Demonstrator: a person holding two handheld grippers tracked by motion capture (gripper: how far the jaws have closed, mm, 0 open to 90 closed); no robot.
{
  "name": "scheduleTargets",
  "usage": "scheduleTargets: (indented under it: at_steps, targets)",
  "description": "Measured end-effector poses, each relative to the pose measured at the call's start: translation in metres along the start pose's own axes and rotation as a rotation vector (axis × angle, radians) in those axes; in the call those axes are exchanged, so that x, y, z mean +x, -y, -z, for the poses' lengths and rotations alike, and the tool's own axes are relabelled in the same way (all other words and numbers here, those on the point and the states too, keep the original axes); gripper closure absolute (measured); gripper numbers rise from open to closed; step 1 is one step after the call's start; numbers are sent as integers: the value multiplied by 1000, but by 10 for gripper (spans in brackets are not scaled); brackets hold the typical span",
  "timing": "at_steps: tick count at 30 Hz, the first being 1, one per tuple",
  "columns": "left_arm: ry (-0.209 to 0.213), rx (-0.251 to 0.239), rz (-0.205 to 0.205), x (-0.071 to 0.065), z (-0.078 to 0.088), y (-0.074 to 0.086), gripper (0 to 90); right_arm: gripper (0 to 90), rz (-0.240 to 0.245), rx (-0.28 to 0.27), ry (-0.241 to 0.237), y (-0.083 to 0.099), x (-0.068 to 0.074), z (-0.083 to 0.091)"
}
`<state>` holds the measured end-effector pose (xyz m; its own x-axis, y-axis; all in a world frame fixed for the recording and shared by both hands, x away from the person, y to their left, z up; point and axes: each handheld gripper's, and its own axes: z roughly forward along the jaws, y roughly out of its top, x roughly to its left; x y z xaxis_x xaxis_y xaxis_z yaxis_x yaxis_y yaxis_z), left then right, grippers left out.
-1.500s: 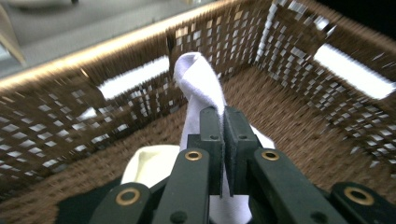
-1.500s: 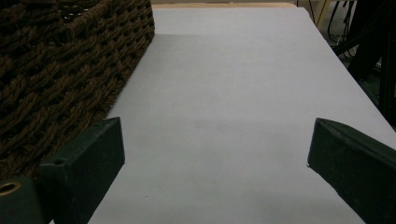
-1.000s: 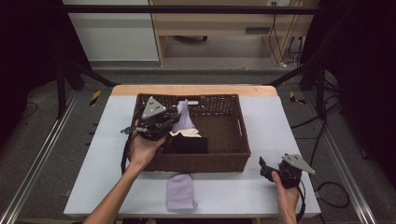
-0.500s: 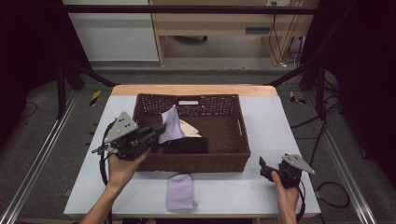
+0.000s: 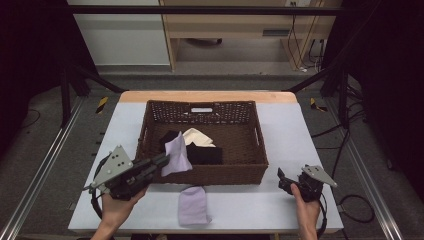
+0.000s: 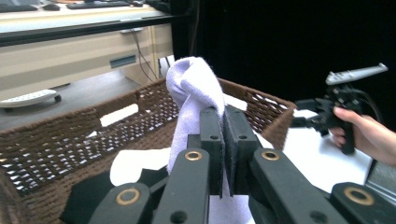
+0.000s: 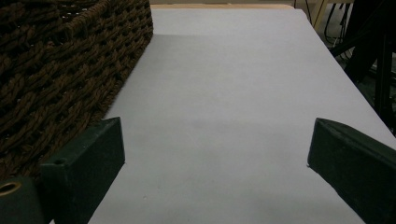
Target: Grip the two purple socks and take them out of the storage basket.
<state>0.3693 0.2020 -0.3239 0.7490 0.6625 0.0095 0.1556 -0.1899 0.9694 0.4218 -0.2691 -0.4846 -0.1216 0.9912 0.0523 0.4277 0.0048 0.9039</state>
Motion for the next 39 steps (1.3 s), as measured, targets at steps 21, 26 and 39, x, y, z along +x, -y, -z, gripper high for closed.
scheduleTargets:
  at_steps: [21, 26, 39]
  targets:
    - [70, 288, 28, -19, -19, 87, 862, 44, -1, -4, 10, 0, 1, 1]
    - [76, 344, 38, -18, -31, 100, 862, 44, -2, -4, 9, 0, 1, 1]
    - [50, 435, 34, -20, -49, 118, 713, 44, 2, -5, 9, 0, 1, 1]
